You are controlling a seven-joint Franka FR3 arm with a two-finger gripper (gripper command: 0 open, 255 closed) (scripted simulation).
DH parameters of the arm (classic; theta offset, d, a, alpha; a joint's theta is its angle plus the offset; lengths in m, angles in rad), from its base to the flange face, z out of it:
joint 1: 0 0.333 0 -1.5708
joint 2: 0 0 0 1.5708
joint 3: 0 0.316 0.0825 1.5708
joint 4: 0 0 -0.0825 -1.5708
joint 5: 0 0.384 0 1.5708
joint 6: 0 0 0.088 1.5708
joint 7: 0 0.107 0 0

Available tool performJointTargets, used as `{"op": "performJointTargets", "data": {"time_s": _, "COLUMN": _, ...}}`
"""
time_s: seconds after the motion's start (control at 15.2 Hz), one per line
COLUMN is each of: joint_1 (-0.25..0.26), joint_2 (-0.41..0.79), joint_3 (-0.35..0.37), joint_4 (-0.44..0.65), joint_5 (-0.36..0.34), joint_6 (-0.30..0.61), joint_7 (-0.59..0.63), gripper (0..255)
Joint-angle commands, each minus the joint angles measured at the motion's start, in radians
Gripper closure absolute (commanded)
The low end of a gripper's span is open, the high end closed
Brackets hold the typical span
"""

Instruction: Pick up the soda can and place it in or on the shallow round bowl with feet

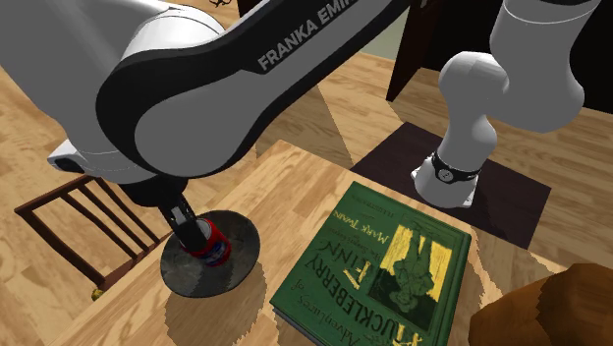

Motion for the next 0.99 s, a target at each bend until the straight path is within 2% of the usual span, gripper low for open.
{"op": "performJointTargets", "data": {"time_s": 0.0, "joint_1": 0.0, "joint_2": 0.0, "joint_3": 0.0, "joint_4": 0.0, "joint_5": 0.0, "joint_6": 0.0, "joint_7": 0.0, "gripper": 0}}
{"op": "performJointTargets", "data": {"time_s": 0.13, "joint_1": 0.0, "joint_2": 0.0, "joint_3": 0.0, "joint_4": 0.0, "joint_5": 0.0, "joint_6": 0.0, "joint_7": 0.0, "gripper": 0}}
{"op": "performJointTargets", "data": {"time_s": 0.4, "joint_1": 0.001, "joint_2": -0.035, "joint_3": -0.009, "joint_4": 0.079, "joint_5": -0.018, "joint_6": -0.111, "joint_7": 0.012, "gripper": 0}}
{"op": "performJointTargets", "data": {"time_s": 0.92, "joint_1": 0.001, "joint_2": -0.035, "joint_3": -0.009, "joint_4": 0.079, "joint_5": -0.018, "joint_6": -0.111, "joint_7": 0.012, "gripper": 0}}
